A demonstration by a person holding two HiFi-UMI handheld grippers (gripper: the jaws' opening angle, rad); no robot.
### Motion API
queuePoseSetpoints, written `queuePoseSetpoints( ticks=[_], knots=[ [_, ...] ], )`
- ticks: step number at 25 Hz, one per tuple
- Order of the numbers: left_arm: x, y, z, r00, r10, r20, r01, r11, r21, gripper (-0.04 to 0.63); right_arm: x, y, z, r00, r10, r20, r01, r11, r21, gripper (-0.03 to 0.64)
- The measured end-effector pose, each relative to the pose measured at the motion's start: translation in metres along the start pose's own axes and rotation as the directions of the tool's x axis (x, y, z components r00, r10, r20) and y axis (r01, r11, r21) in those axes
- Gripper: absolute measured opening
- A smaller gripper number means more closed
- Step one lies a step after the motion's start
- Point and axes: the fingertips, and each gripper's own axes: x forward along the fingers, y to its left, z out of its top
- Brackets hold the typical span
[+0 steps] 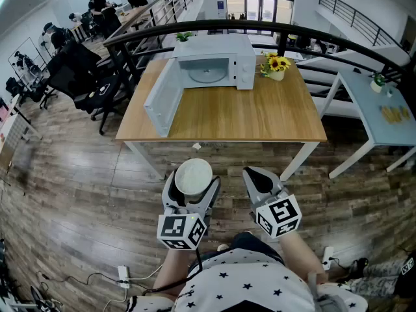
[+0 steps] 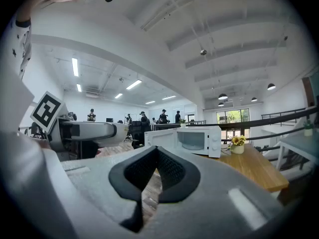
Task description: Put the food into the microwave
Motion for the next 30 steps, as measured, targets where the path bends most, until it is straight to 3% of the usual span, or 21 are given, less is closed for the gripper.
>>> queuePoseSetpoints(
  ticks=[14,20,30],
  knots=[
    [-0.011,0.003,0.007,1.0,-0.022,0.013,0.022,1.0,-0.005,0.482,0.002,0.013,0.003,1.0,-0.002,0.014,0.002,1.0,-0.008,0.006],
    [-0.012,0.011,0.008,0.999,-0.035,0.005,0.035,0.999,-0.002,0.482,0.004,0.022,0.001,0.999,0.004,0.045,-0.007,0.998,0.055,0.006],
    [-0.006,0.018,0.004,0.999,-0.04,-0.008,0.04,0.999,-0.01,0.482,0.01,0.015,-0.004,0.999,-0.007,0.043,0.003,0.997,0.079,0.006]
  ],
)
